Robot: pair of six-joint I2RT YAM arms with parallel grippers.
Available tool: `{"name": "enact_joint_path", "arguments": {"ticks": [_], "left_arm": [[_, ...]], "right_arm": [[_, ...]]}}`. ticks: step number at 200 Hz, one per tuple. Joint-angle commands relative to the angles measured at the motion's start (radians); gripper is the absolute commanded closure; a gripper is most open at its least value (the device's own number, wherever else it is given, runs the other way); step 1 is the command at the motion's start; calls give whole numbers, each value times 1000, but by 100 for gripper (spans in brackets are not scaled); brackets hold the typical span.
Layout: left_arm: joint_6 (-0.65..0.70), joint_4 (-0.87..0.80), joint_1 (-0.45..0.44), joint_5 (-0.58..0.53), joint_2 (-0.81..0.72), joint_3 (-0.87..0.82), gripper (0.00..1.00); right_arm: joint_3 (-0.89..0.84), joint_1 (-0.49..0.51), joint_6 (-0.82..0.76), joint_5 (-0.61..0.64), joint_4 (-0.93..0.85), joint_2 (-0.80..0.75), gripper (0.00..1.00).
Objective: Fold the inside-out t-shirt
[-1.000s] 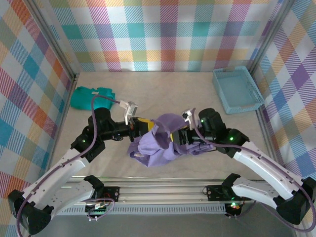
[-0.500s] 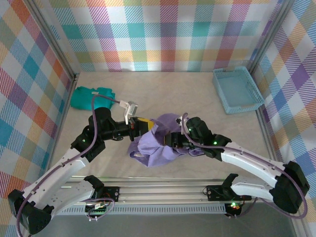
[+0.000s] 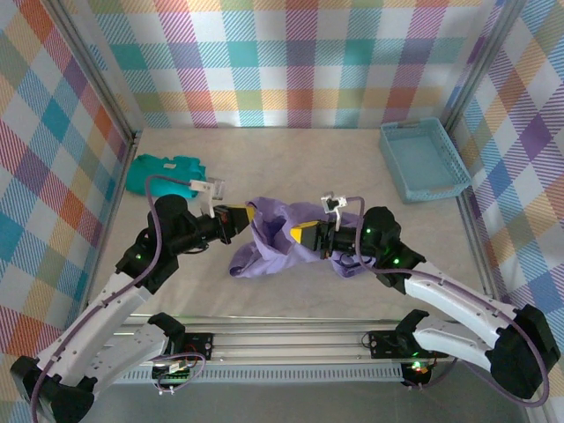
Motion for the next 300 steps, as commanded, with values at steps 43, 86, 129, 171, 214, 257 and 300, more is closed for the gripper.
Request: {"name": "enact_joint_path", "arguments": {"ticks": [43,86,129,171,214,257,300], "left_arm": [[67,-205,10,-118,53,4,86],[87,-258,1,-131,19,24,58],[62,-198,-40,-35,-41,40,53],[-14,-30,-117,141,77,53,58],[19,18,-120,203,178,59,53],[-12,116,-119,277,217,38,55],[-2,111,-119,265,199,41,87]], "right_arm": [[14,-55,-21,-183,262,24,100],[61,-63,-95,-160,104,41,100],[85,-63,-134,-132,26,39,100],[82,-62,-137,-129,21,33,100],[78,-63,-136,-131,17,23,100],[77,-63,-144,-126,0,12,100],[76,-64,-150,-117,-13,1,100]]}}
